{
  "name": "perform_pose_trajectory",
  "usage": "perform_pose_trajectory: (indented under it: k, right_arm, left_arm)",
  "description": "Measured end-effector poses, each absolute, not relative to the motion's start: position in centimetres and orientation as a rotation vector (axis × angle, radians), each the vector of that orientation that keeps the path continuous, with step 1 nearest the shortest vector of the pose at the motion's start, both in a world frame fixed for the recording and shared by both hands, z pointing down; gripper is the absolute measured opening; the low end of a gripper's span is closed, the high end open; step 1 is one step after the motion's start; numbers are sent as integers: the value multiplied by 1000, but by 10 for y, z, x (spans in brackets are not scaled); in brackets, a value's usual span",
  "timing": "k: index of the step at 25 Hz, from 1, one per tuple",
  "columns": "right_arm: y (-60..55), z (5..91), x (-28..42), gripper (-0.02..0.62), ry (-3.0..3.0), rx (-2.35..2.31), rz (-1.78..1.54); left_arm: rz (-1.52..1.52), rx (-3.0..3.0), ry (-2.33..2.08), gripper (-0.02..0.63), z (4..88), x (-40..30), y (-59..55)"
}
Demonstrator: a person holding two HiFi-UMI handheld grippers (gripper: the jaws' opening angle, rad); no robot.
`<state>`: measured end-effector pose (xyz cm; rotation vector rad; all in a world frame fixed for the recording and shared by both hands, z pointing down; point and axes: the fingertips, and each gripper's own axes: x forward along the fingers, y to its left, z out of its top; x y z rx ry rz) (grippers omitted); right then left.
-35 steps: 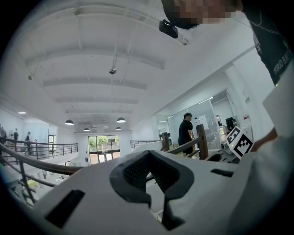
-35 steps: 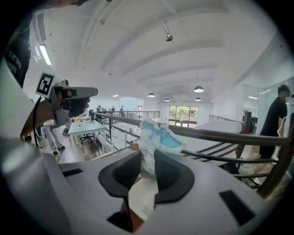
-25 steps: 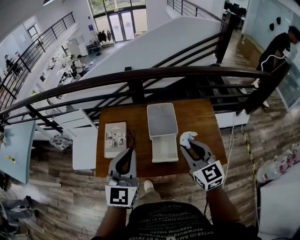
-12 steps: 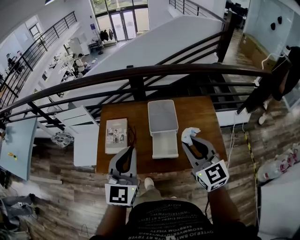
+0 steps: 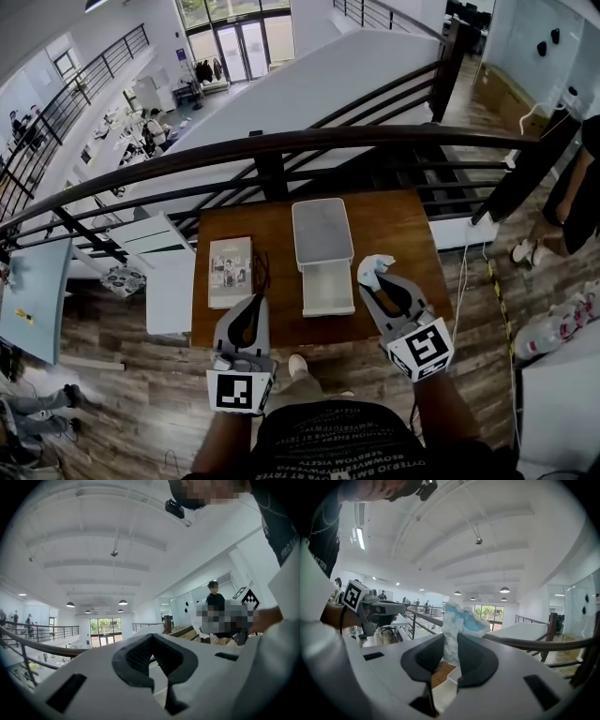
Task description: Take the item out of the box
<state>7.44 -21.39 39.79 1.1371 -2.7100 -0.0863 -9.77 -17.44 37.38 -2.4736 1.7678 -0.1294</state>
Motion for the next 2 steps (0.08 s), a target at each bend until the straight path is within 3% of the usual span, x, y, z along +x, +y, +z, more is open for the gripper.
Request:
perform_pose_trajectory:
  k: [2]
  right_arm:
    - [-216,397,74,80,-2712,1134,-85]
  left_arm:
    - [-114,-2472,1766,5,372,-97,-176]
